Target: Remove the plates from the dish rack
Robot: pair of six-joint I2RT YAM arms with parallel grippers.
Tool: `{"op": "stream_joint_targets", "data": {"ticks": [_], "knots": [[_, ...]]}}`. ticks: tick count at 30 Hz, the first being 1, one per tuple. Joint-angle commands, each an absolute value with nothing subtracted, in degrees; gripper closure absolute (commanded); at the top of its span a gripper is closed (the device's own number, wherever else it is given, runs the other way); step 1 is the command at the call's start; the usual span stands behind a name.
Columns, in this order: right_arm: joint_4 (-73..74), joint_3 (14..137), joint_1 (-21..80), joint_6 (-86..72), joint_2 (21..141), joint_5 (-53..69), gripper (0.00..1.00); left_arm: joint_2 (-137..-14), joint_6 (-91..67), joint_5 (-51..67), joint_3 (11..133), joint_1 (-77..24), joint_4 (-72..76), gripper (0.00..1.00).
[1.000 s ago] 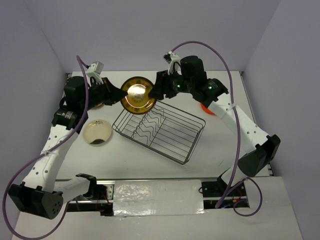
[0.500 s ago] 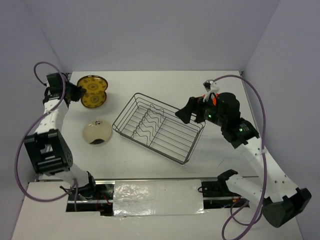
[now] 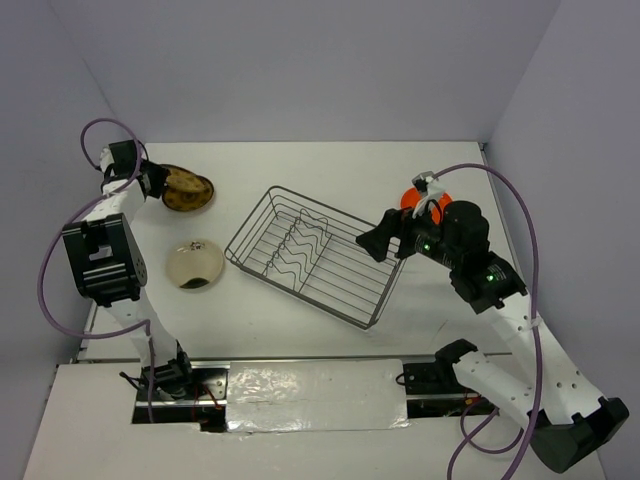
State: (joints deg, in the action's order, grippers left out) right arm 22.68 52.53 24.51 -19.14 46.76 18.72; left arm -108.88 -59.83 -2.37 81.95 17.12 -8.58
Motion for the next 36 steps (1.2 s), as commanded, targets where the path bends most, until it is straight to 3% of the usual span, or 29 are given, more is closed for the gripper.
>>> {"op": "stream_joint_targets", "data": {"ticks": [1,3,4,15,20,23,27,36], "knots": [[20.3,52.73,24.87,-17.67,45.88,18.99,0.0,-109.07,-59.76,-4.57,83.5,17.58,-6.06,0.44],[20.74,53.35,24.87,-17.4,46.23,18.98,0.0,-108.64,-60.03,-4.4,82.97,17.58,-6.5,0.31],[21.18,53.87,24.87,-17.32,46.23,18.98,0.0,-108.55,-60.12,-4.22,83.14,17.67,-7.64,0.01],[26.71,57.65,24.87,-14.77,48.95,11.35,0.0,-99.68,-53.01,-5.71,90.79,16.35,-28.82,0.01],[30.49,59.58,24.87,-11.78,45.71,-3.76,0.0,-89.5,-37.99,-8.52,91.49,9.07,-37.67,0.0],[35.57,62.66,24.96,-10.46,43.07,-9.39,0.0,-81.5,-29.73,-7.12,85.8,2.48,-37.8,0.01],[38.58,64.42,26.45,-11.51,37.29,-13.01,0.0,-70.6,-26.9,-17.2,77.55,-11.3,-39.98,0.0],[50.26,70.03,26.28,-11.51,26.03,-13.18,0.0,-43.44,-23.03,-18.28,68.38,-14.68,-44.2,0.01]]}}
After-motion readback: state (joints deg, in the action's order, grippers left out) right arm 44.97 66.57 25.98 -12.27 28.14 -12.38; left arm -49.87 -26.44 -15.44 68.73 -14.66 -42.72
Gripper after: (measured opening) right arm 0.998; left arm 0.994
